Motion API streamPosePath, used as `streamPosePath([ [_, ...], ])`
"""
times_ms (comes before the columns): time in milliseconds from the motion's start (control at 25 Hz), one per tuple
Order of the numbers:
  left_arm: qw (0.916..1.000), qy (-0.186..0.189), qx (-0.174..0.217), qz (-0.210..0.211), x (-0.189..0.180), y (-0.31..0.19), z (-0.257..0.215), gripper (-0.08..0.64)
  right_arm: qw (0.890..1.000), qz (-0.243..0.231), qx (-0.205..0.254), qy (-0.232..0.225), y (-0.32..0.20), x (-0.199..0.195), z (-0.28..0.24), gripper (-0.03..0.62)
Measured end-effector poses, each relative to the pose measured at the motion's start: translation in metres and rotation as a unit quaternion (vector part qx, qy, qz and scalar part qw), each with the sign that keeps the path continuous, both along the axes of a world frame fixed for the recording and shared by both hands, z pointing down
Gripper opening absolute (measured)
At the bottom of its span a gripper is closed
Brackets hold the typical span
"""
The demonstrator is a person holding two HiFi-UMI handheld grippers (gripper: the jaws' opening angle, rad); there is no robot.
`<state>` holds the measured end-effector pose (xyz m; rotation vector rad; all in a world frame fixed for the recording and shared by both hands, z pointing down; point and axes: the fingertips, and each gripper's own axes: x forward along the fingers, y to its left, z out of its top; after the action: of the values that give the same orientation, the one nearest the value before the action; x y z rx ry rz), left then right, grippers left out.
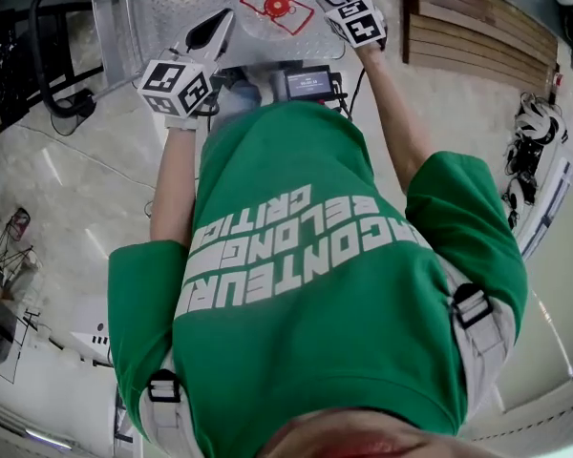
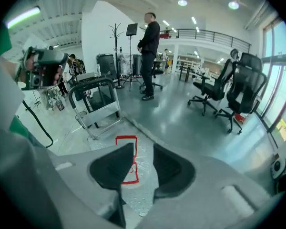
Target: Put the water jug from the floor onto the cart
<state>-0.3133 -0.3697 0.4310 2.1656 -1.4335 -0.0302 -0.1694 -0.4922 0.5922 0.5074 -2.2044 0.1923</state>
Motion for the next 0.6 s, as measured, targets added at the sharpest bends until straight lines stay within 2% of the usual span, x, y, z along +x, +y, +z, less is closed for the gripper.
streamPosePath([
  [160, 0.9996, 0.001, 0.014, 0.025, 0.011, -0.011, -0.007, 0.015, 0.998, 0.014, 0.048, -0.041, 0.004, 0.010, -0.057, 0.003],
  [360, 0.9973, -0.002, 0.032, 0.067, 0.032, -0.034, -0.017, 0.015, 0.991, 0.028, 0.094, -0.094, 0.005, 0.030, -0.120, -0.008],
  [600, 0.9948, 0.002, 0.037, 0.095, 0.051, -0.050, -0.019, 0.016, 0.985, 0.044, 0.107, -0.129, 0.015, 0.048, -0.150, -0.008],
])
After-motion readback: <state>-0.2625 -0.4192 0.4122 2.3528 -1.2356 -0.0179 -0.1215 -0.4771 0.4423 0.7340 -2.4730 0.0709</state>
